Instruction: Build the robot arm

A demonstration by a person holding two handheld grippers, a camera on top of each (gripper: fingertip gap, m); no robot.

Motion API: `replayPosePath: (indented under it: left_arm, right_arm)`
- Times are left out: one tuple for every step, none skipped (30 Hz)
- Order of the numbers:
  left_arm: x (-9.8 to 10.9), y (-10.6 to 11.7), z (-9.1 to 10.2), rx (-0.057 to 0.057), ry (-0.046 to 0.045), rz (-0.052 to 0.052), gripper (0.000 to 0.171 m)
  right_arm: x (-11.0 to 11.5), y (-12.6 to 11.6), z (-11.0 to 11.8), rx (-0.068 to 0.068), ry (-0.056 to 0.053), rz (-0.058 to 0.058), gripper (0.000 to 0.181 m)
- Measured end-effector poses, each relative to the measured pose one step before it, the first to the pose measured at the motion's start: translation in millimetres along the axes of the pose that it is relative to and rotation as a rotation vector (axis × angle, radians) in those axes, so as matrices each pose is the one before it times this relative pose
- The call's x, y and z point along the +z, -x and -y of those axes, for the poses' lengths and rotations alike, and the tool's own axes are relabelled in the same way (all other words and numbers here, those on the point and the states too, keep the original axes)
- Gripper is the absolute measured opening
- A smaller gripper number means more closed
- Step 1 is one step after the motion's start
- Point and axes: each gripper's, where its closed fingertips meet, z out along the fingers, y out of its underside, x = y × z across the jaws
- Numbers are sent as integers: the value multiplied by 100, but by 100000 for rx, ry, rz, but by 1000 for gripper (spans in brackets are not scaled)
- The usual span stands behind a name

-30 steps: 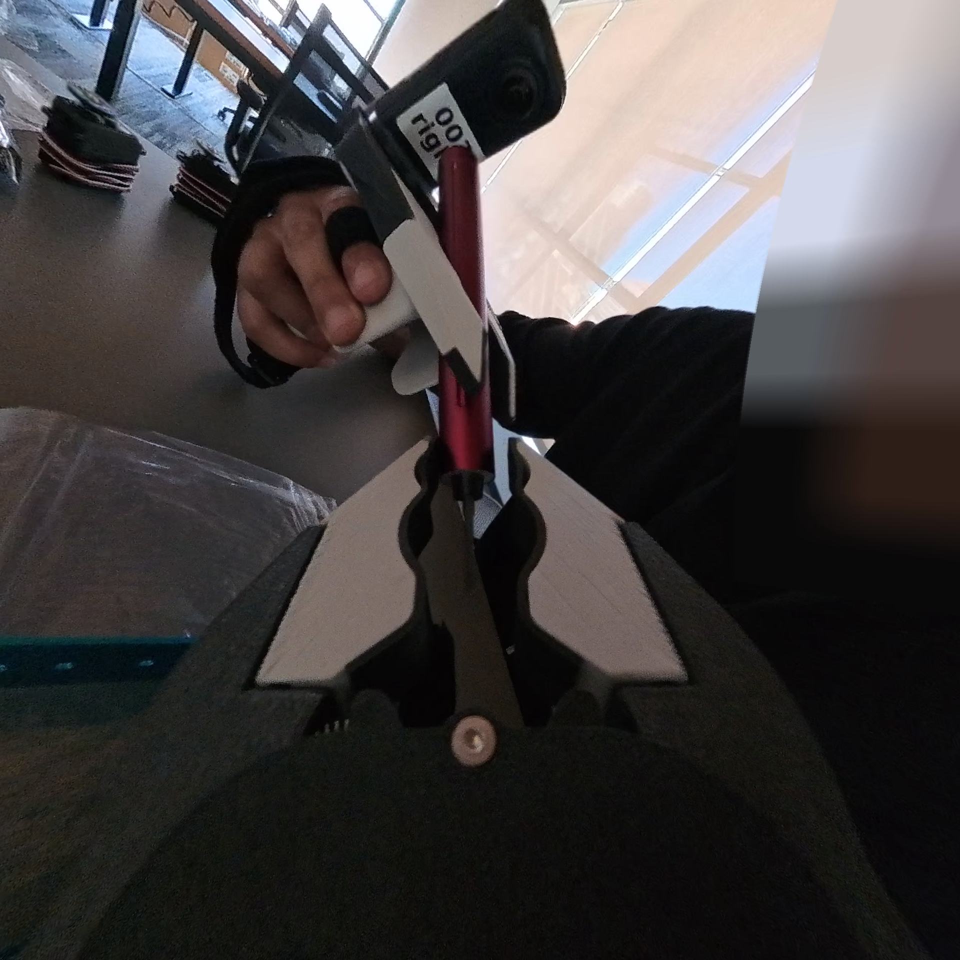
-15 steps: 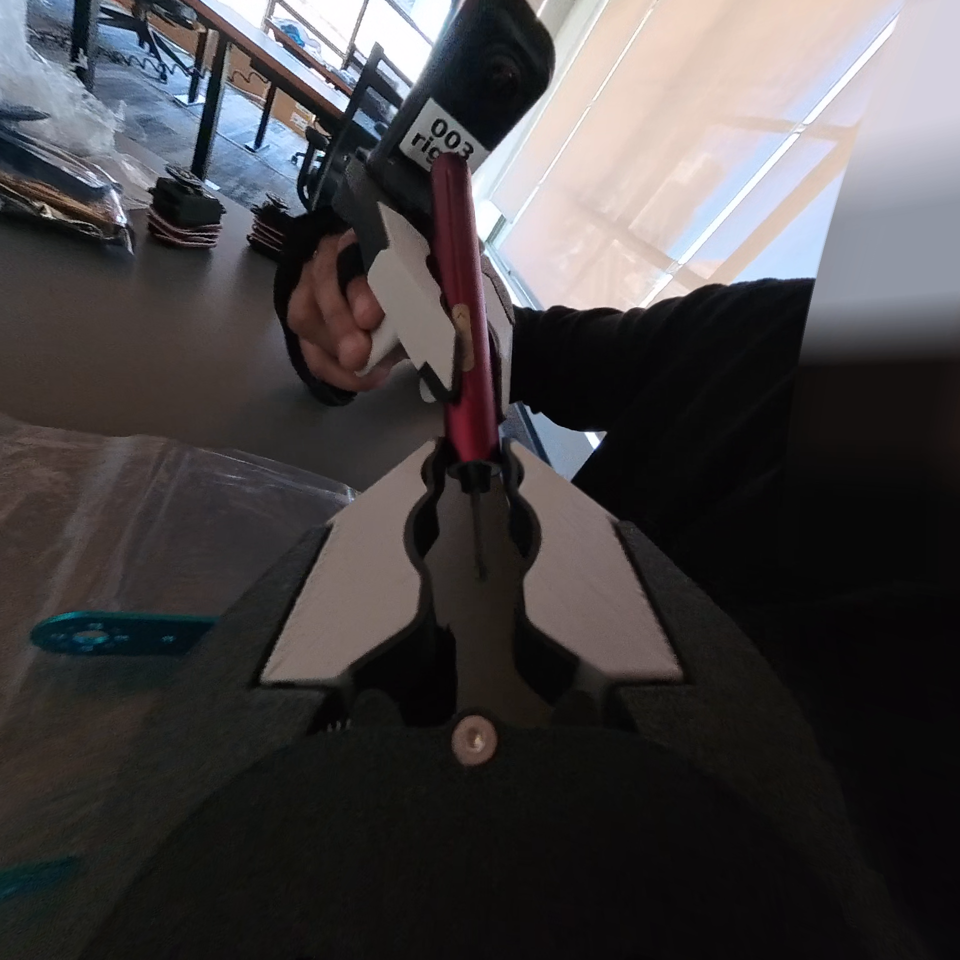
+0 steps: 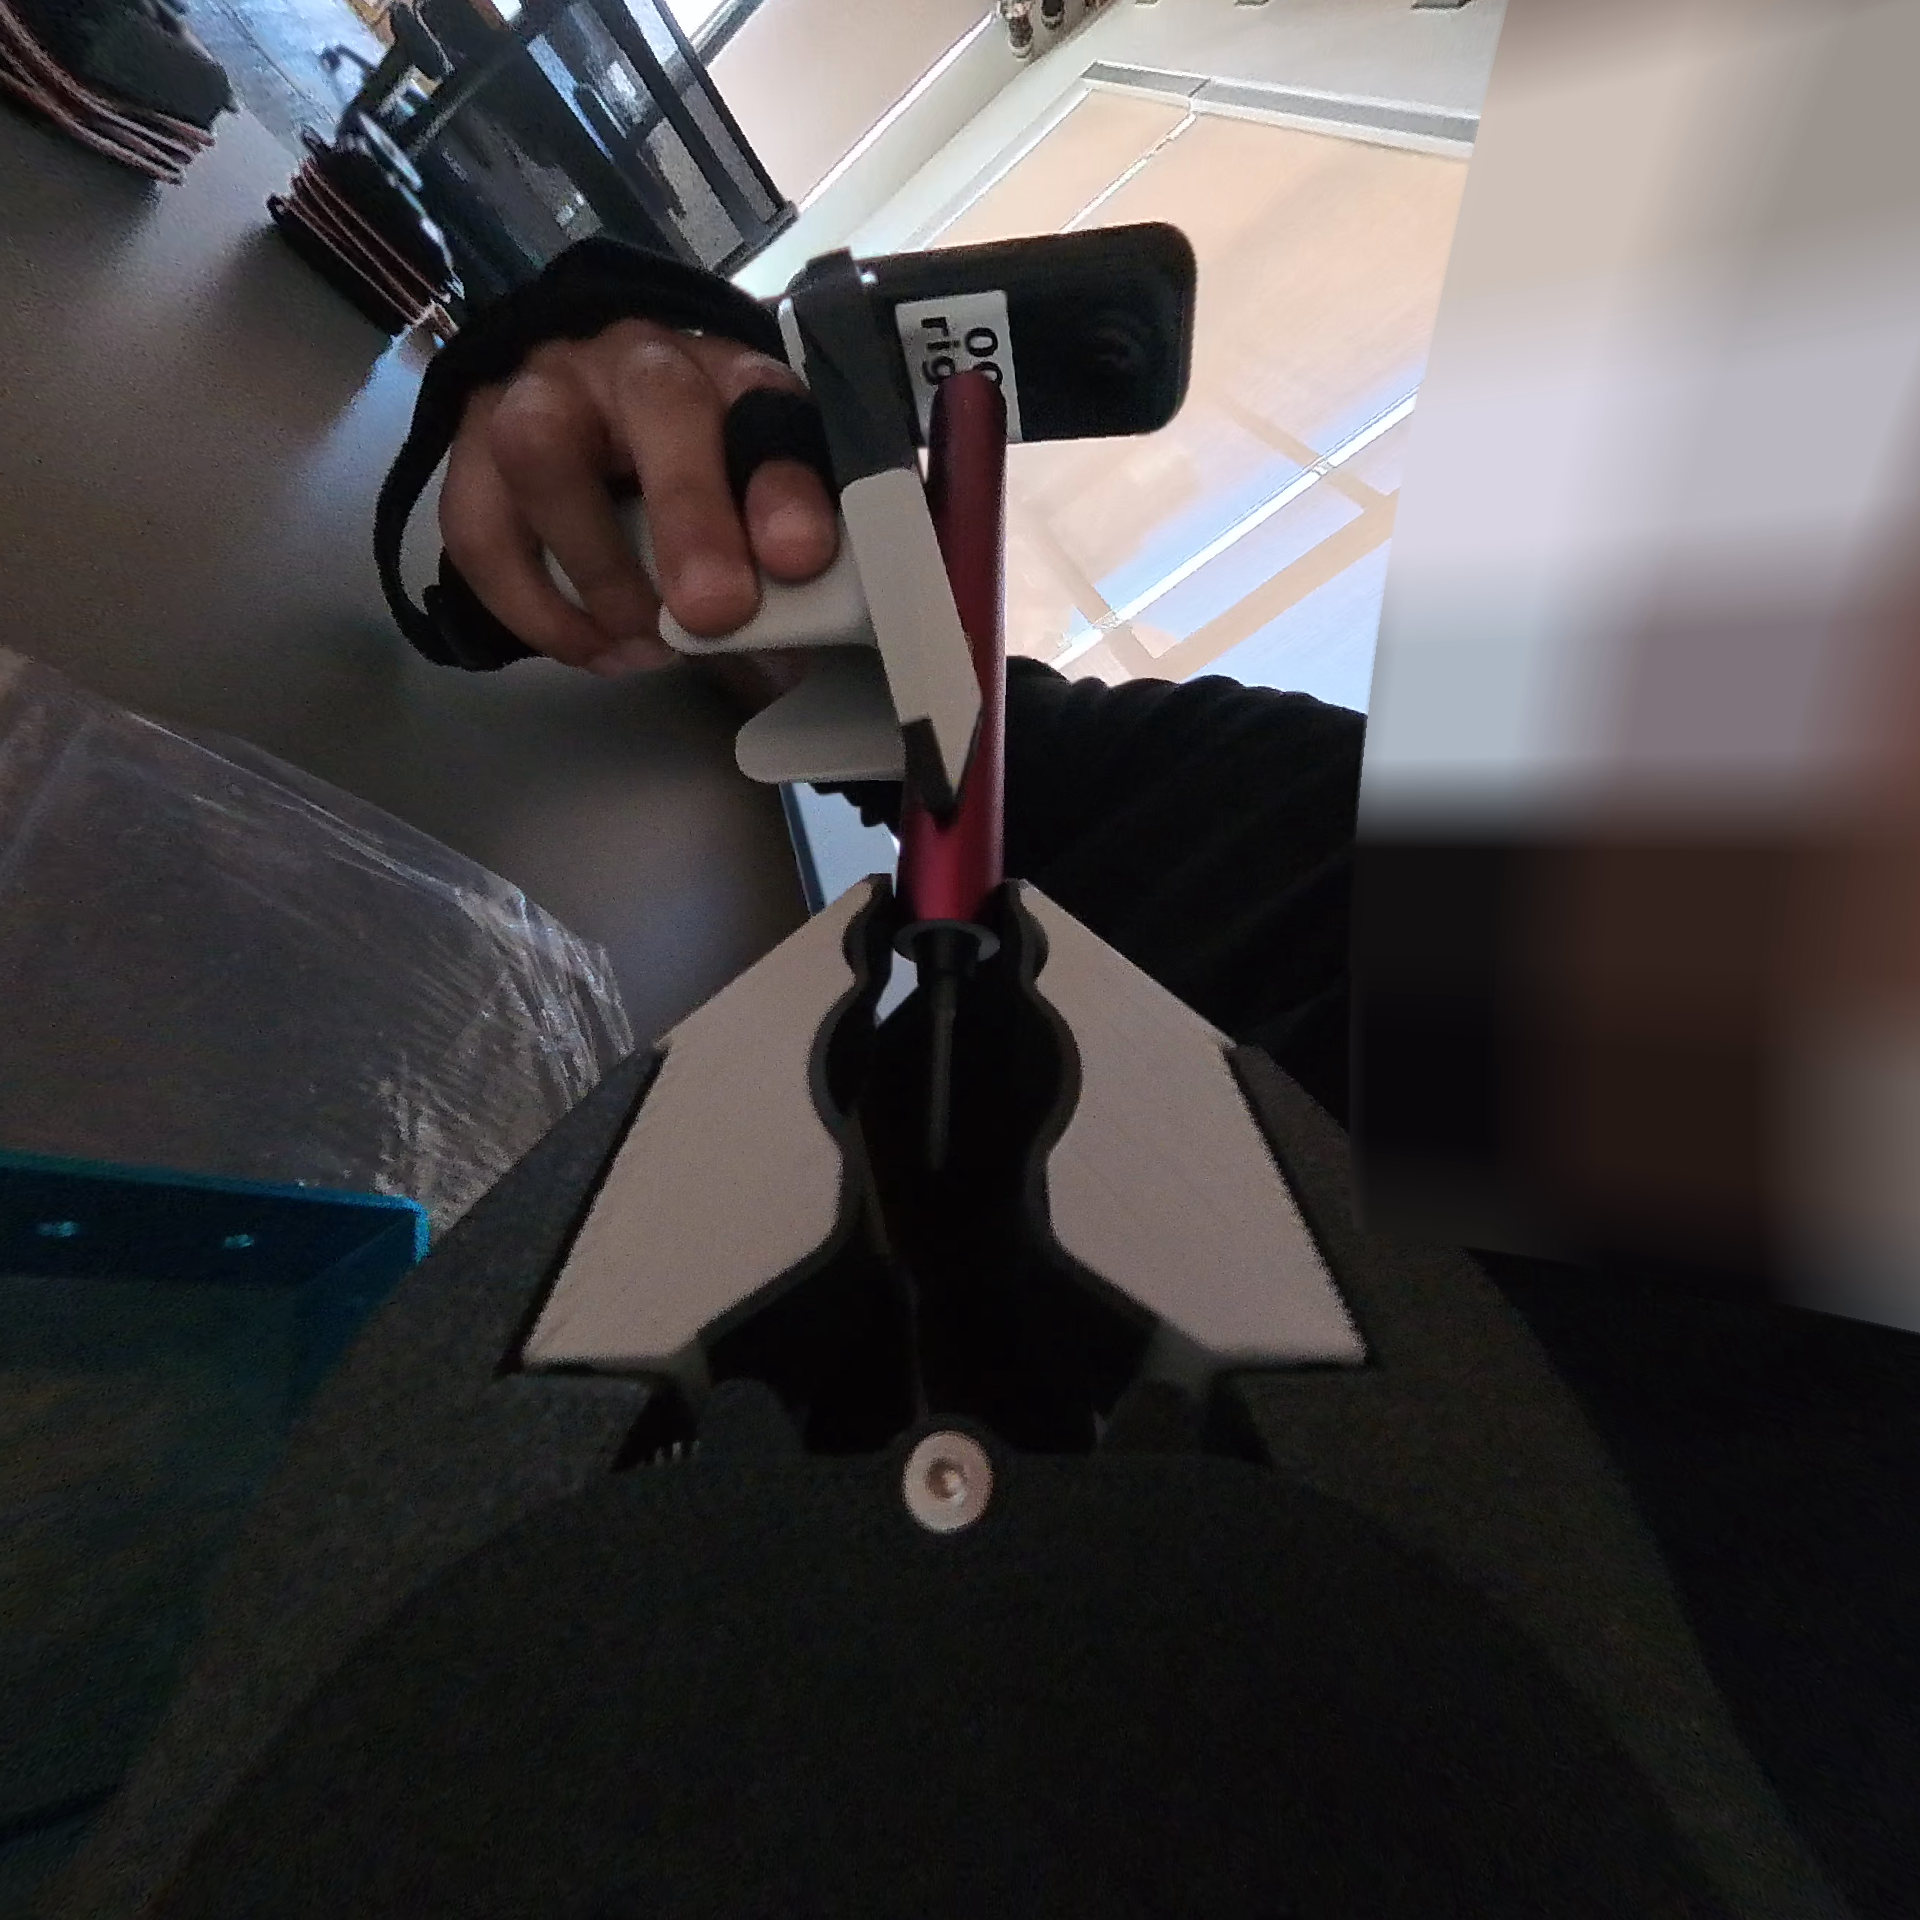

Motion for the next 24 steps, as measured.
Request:
replayPosePath:
  left_arm:
    - [83,-58,-99,-1249,205,-1250,18]
    - [112,-69,-131,-502,355,-994,18]
    - [101,-25,-63,-293,25,-344,18]
    - [67,-28,-29,-202,15,-292,18]
    - [13,-26,65,37,-422,-304,18]
    - [3,-29,9,139,-27,-216,18]
    - [7,50,-41,549,253,258,18]
    - [19,79,-100,427,439,324,18]
    - [34,92,0,-59,-364,317,18]
    - [-62,101,227,-102,-1478,464,18]
    - [-112,49,218,619,-1041,553,19]
    - [-72,35,112,849,-271,771,19]
    - [-58,64,87,752,-205,906,19]
    - [-39,62,27,897,-59,909,19]
    - [9,42,-2,776,236,712,19]
    - [-8,54,30,567,262,905,20]
    - [-87,117,55,1290,446,1666,20]
    - [-190,107,56,2428,860,2101,20]
    - [-365,66,167,3135,678,2309,22]
    - [-591,93,435,3355,-359,3265,33]
    - [-792,162,453,4488,453,4617,45]
    - [-945,213,130,6447,2484,5974,54]
    - [-989,468,-344,7875,3773,8123,60]
    - [-861,835,-819,8686,4485,10670,65]
  right_arm:
    - [6,154,83,-752,-535,309,22]
    - [11,221,72,-718,-349,759,22]
    - [-26,163,14,-797,50,638,19]
    - [-39,61,2,33,629,367,20]
    - [-29,-32,32,1312,748,130,20]
    - [2,6,0,913,230,545,20]
    - [1,60,-87,396,502,498,19]
    - [18,97,-114,1214,530,959,19]
    - [-42,-9,-93,1283,116,398,20]
    - [-58,-243,-46,232,-154,-1579,22]
    - [-11,-214,11,375,-488,-1079,22]
    - [14,-125,-7,71,-333,-218,20]
    - [9,-132,-27,309,-387,-255,20]
    - [-11,-111,-35,1707,-315,-132,21]
    - [-17,-66,-13,2066,-251,138,20]
    - [-27,-64,-16,1072,25,-178,20]
    - [5,-121,-64,141,429,-646,20]
    - [-26,-121,-61,-102,483,-366,20]
    - [-85,-90,-103,245,746,-60,20]
    - [-151,-191,-154,280,1025,-687,20]
    - [-206,-298,-132,-345,715,-1263,20]
    - [-243,-163,-93,-432,447,-64,20]
    - [-229,-76,-139,53,920,285,20]
    - [-173,-69,-223,-102,1363,48,20]
